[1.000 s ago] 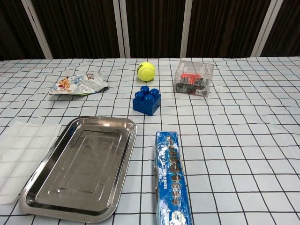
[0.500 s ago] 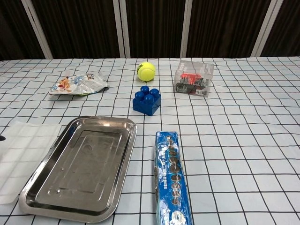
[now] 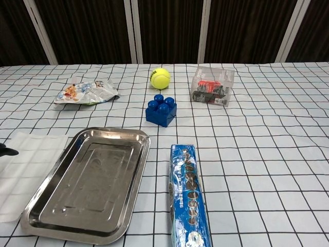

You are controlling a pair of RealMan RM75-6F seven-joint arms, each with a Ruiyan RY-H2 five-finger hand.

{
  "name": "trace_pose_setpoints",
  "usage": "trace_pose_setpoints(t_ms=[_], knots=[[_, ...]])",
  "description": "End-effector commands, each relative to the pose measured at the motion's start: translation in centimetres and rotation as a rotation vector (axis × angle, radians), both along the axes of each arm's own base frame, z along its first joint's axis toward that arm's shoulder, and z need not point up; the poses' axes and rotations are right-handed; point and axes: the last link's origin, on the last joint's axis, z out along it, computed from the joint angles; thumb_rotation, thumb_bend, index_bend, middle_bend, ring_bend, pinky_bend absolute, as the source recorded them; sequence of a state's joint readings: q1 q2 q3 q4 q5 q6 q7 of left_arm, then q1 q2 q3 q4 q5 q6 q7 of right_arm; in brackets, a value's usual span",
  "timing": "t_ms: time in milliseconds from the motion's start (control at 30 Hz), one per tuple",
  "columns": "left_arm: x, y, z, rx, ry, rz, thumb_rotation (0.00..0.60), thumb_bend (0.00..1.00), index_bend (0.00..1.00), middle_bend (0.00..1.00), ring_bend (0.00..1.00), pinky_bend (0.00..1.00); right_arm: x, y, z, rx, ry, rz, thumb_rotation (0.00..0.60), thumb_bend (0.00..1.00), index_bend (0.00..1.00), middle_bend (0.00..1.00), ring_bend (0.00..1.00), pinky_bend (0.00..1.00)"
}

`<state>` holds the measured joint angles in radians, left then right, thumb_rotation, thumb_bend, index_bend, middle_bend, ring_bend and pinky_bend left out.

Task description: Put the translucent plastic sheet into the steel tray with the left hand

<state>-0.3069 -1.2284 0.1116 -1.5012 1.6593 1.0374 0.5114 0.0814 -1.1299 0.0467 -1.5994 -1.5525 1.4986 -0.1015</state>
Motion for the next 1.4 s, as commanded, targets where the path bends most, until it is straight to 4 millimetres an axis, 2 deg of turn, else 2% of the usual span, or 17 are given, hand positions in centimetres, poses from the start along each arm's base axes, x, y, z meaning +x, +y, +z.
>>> trace_pose_setpoints(t_ms=[33,500,667,800,1033,1167,1267,1400], knots=[[0.0,0.0,-0.2,-0.004,-0.003,0.002,0.600,0.28,0.46,0.00,0.00,0.00,0.0,0.0,0.0,0.001,-0.001,0.000,0.600,0.31,0.00,0.00,0.00,0.00],[0.1,-0.1,-0.5,-0.016,-0.043,0.019,0.600,0.46,0.54,0.03,0.00,0.00,0.0,0.1,0.0,0.007,-0.010,-0.004,0.600,0.31,0.00,0.00,0.00,0.00],[0.4,0.1,0.1,0.001,-0.065,0.016,0.600,0.47,0.55,0.03,0.00,0.00,0.0,0.0,0.0,0.006,-0.014,-0.004,0.600,0.31,0.00,0.00,0.00,0.00],[1.7,0.9,1.4,0.055,-0.119,-0.005,0.600,0.47,0.56,0.04,0.00,0.00,0.0,0.0,0.0,0.006,-0.014,-0.003,0.600,0.31,0.00,0.00,0.00,0.00],[5.7,3.4,5.6,0.206,-0.271,-0.071,0.600,0.47,0.57,0.05,0.00,0.00,0.1,0.1,-0.1,0.007,-0.014,-0.003,0.600,0.31,0.00,0.00,0.00,0.00],[9.4,5.5,8.2,0.290,-0.379,-0.130,0.600,0.47,0.57,0.06,0.00,0.00,0.1,0.0,-0.1,0.008,-0.012,-0.003,0.600,0.31,0.00,0.00,0.00,0.00],[12.0,6.3,8.9,0.308,-0.445,-0.168,0.600,0.47,0.57,0.06,0.00,0.00,0.1,0.0,-0.1,0.008,-0.011,-0.002,0.600,0.31,0.00,0.00,0.00,0.00],[15.2,5.9,8.0,0.265,-0.499,-0.214,0.600,0.47,0.57,0.07,0.00,0.00,0.0,0.0,0.0,0.005,-0.013,-0.005,0.600,0.31,0.00,0.00,0.00,0.00]])
